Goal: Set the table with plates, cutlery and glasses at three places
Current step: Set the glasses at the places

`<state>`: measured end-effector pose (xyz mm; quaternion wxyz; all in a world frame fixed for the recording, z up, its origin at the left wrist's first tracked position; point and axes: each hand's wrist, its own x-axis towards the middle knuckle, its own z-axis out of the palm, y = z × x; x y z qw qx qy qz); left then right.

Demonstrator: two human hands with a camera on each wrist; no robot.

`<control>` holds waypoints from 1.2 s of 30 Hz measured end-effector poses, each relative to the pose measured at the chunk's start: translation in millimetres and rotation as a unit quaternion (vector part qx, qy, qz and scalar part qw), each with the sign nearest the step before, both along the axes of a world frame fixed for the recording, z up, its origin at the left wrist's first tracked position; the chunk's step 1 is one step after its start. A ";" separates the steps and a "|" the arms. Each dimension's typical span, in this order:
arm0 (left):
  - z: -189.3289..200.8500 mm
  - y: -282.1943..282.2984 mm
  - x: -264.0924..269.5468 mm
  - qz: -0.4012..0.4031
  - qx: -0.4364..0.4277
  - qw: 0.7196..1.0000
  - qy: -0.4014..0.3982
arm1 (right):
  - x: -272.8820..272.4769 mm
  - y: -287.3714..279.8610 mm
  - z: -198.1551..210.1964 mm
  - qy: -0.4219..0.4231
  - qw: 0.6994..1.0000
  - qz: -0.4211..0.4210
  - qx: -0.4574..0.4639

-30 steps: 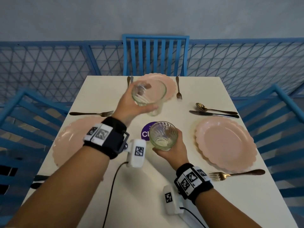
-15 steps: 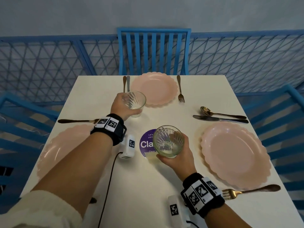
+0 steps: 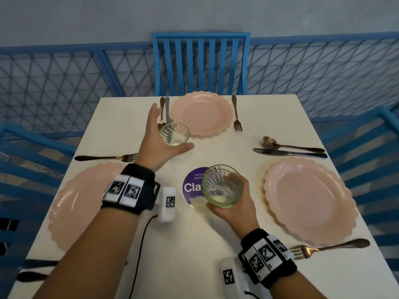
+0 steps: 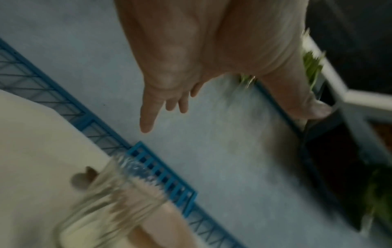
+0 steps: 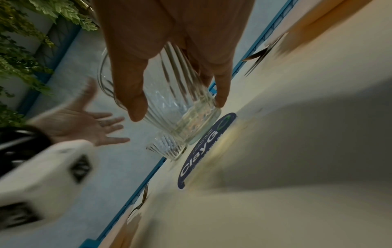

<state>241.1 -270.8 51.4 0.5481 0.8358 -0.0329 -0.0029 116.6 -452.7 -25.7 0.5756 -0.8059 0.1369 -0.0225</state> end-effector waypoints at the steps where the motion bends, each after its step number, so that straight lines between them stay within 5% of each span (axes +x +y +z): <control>1: 7.0 0.1 -16.9 -0.032 -0.029 0.999 0.002 | -1.7 -0.4 0.9 -0.002 1.000 0.000 0.004; 9: -40.8 -27.4 -110.3 -0.210 -0.022 0.966 0.151 | -24.7 9.4 10.9 -0.013 1.000 -0.001 0.027; 13: -49.2 -40.9 -124.3 -0.174 -0.109 0.970 0.129 | -39.2 10.4 16.1 -0.020 0.999 0.010 0.026; 21: -43.1 -55.0 -134.6 -0.147 -0.095 0.981 0.081 | -50.0 3.5 27.2 -0.016 1.000 -0.008 -0.004; 36: 0.4 -64.7 -83.6 -0.063 -0.280 0.957 0.050 | 18.0 -47.6 13.0 0.009 0.998 -0.052 -0.042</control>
